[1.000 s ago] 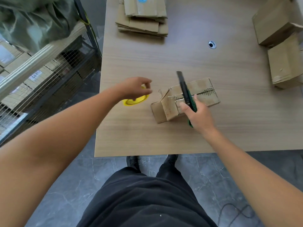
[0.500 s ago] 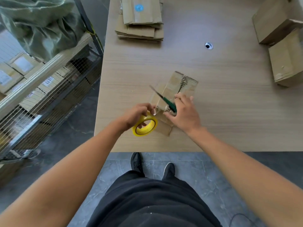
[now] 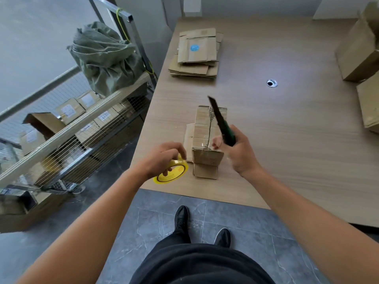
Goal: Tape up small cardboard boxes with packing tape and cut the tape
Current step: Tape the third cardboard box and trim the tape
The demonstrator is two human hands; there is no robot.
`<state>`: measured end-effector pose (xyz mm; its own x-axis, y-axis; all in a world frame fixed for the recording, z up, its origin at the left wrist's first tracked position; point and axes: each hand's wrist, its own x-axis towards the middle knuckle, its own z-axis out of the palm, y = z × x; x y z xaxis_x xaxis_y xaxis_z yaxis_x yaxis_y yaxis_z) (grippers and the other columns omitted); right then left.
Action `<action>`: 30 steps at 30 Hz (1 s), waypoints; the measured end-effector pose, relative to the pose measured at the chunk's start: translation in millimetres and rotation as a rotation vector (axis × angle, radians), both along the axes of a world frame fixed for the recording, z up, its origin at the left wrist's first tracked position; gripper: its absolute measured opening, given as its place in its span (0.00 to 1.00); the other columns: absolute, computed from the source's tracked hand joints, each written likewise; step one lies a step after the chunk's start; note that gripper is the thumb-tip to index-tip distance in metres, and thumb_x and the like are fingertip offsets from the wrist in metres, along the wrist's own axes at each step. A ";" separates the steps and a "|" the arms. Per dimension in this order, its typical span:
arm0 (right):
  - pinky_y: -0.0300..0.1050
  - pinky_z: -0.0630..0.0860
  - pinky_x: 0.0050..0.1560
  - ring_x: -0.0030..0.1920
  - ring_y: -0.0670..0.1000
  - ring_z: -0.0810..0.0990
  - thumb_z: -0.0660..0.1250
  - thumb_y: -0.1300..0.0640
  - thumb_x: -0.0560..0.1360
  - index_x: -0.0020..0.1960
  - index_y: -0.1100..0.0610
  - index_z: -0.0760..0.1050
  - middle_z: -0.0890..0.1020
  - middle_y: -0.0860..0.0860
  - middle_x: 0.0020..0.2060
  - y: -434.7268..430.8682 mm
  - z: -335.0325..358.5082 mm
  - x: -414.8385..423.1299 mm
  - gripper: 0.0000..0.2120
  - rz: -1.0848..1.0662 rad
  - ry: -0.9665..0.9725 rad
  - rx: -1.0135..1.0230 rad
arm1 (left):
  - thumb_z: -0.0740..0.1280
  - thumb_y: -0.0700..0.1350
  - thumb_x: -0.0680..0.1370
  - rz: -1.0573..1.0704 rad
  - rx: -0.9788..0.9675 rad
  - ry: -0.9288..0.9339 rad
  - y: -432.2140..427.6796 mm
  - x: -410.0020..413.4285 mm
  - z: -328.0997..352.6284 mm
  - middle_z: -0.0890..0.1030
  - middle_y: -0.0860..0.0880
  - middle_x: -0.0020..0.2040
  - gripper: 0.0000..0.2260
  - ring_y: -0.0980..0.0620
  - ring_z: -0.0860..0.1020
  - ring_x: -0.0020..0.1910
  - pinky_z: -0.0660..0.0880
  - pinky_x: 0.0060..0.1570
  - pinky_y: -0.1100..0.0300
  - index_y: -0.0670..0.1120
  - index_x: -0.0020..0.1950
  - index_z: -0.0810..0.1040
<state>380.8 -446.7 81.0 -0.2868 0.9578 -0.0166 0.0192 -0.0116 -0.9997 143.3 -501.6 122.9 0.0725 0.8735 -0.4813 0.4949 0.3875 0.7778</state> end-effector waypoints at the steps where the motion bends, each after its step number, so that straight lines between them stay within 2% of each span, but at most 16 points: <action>1: 0.45 0.77 0.40 0.32 0.51 0.76 0.71 0.65 0.77 0.48 0.61 0.73 0.77 0.55 0.34 -6.2 8.5 1.0 0.07 -0.002 0.112 -0.115 | 0.59 0.47 0.69 -0.028 0.040 0.011 1.2 5.5 10.0 0.79 0.43 0.54 0.12 0.46 0.79 0.35 0.75 0.29 0.55 0.54 0.43 0.81; 2: 0.47 0.77 0.37 0.29 0.51 0.73 0.74 0.60 0.76 0.49 0.58 0.73 0.76 0.52 0.32 -12.1 16.9 2.8 0.09 0.013 0.195 -0.234 | 0.60 0.48 0.71 -0.058 0.083 0.017 3.2 12.3 19.2 0.80 0.47 0.53 0.11 0.48 0.80 0.35 0.76 0.29 0.56 0.54 0.45 0.81; 4: 0.46 0.73 0.34 0.27 0.48 0.68 0.78 0.49 0.71 0.56 0.58 0.74 0.73 0.47 0.31 -20.3 30.5 7.4 0.20 0.091 0.291 -0.464 | 0.63 0.51 0.74 -0.132 0.158 0.030 7.1 28.1 34.3 0.78 0.54 0.51 0.08 0.51 0.80 0.37 0.77 0.31 0.58 0.56 0.47 0.81; 5: 0.45 0.70 0.34 0.28 0.47 0.66 0.78 0.47 0.69 0.60 0.60 0.74 0.71 0.46 0.31 -22.9 35.2 10.0 0.26 0.138 0.307 -0.529 | 0.64 0.52 0.76 -0.173 0.184 0.037 9.2 35.7 39.3 0.77 0.57 0.50 0.06 0.53 0.80 0.37 0.76 0.31 0.60 0.56 0.47 0.81; 6: 0.45 0.68 0.34 0.28 0.47 0.66 0.78 0.47 0.69 0.62 0.60 0.75 0.72 0.46 0.32 -25.8 38.8 12.2 0.27 0.176 0.301 -0.543 | 0.65 0.52 0.77 -0.211 0.202 0.045 11.0 42.4 42.5 0.76 0.59 0.50 0.05 0.54 0.80 0.37 0.76 0.30 0.61 0.57 0.47 0.80; 10: 0.43 0.67 0.32 0.27 0.46 0.67 0.78 0.56 0.70 0.48 0.56 0.81 0.76 0.47 0.31 -32.2 50.9 18.2 0.09 0.109 0.167 -0.433 | 0.66 0.49 0.81 -0.282 0.256 0.148 19.2 58.4 45.1 0.75 0.61 0.49 0.05 0.52 0.81 0.37 0.76 0.27 0.60 0.58 0.47 0.79; 12: 0.43 0.69 0.31 0.26 0.46 0.69 0.76 0.60 0.73 0.45 0.58 0.80 0.76 0.49 0.30 -29.7 51.6 20.9 0.06 0.044 0.134 -0.393 | 0.66 0.49 0.80 -0.306 0.281 0.198 24.3 63.4 46.1 0.75 0.59 0.49 0.05 0.51 0.80 0.37 0.76 0.27 0.61 0.59 0.47 0.79; 15: 0.42 0.72 0.33 0.29 0.44 0.72 0.75 0.59 0.75 0.41 0.57 0.80 0.78 0.52 0.34 -21.1 52.7 20.8 0.05 -0.010 0.027 -0.277 | 0.66 0.50 0.81 -0.294 0.288 0.194 34.2 68.8 45.1 0.77 0.56 0.48 0.06 0.51 0.81 0.38 0.77 0.28 0.59 0.61 0.46 0.79; 17: 0.42 0.73 0.33 0.30 0.44 0.73 0.73 0.61 0.76 0.40 0.56 0.79 0.79 0.51 0.34 -9.0 53.5 21.5 0.07 -0.095 -0.011 -0.205 | 0.65 0.52 0.82 -0.288 0.251 0.151 41.2 68.8 43.9 0.80 0.56 0.48 0.06 0.53 0.82 0.41 0.80 0.33 0.57 0.62 0.53 0.80; 19: 0.40 0.73 0.32 0.29 0.46 0.74 0.72 0.62 0.76 0.38 0.54 0.79 0.80 0.51 0.33 4.2 55.7 23.1 0.09 -0.159 0.004 -0.159 | 0.64 0.55 0.82 -0.254 0.204 0.095 48.6 64.4 42.4 0.84 0.52 0.53 0.14 0.50 0.84 0.49 0.82 0.47 0.52 0.59 0.68 0.75; 20: 0.39 0.73 0.31 0.28 0.47 0.73 0.72 0.63 0.76 0.37 0.53 0.79 0.80 0.52 0.33 10.8 56.2 23.6 0.11 -0.179 0.026 -0.154 | 0.65 0.55 0.82 -0.195 0.169 0.019 52.1 61.3 42.2 0.85 0.48 0.53 0.19 0.47 0.84 0.49 0.82 0.51 0.48 0.55 0.72 0.71; 22: 0.37 0.72 0.30 0.26 0.48 0.73 0.72 0.64 0.76 0.36 0.53 0.79 0.80 0.53 0.32 24.5 56.6 24.4 0.12 -0.214 0.068 -0.171 | 0.65 0.53 0.82 -0.132 0.115 -0.218 58.6 52.7 43.3 0.84 0.41 0.43 0.18 0.45 0.83 0.41 0.81 0.45 0.47 0.49 0.70 0.72; 23: 0.37 0.71 0.29 0.26 0.48 0.72 0.72 0.65 0.76 0.37 0.53 0.79 0.81 0.52 0.32 32.6 56.9 24.9 0.11 -0.251 0.082 -0.181 | 0.64 0.51 0.83 -0.167 0.126 -0.279 63.4 45.3 44.1 0.81 0.42 0.38 0.16 0.47 0.80 0.37 0.79 0.40 0.51 0.48 0.68 0.74; 25: 0.41 0.72 0.30 0.24 0.47 0.72 0.71 0.66 0.76 0.39 0.55 0.78 0.81 0.50 0.31 53.0 54.7 30.2 0.09 -0.394 0.146 -0.217 | 0.65 0.50 0.82 -0.278 0.150 -0.199 82.2 21.8 45.2 0.77 0.51 0.32 0.13 0.52 0.76 0.32 0.75 0.34 0.59 0.50 0.66 0.77; 27: 0.46 0.73 0.34 0.24 0.47 0.72 0.70 0.65 0.75 0.40 0.55 0.78 0.81 0.50 0.31 73.0 47.2 37.3 0.08 -0.511 0.178 -0.252 | 0.68 0.52 0.81 -0.334 0.118 0.021 111.1 -8.3 45.5 0.76 0.53 0.29 0.10 0.54 0.73 0.27 0.72 0.28 0.61 0.54 0.61 0.80; 30: 0.44 0.75 0.33 0.26 0.49 0.75 0.71 0.62 0.76 0.41 0.53 0.78 0.82 0.49 0.33 93.5 23.4 29.5 0.06 -0.502 0.096 -0.307 | 0.68 0.56 0.80 -0.527 0.048 0.363 161.6 -41.2 41.4 0.83 0.53 0.35 0.06 0.57 0.76 0.24 0.74 0.25 0.61 0.58 0.54 0.81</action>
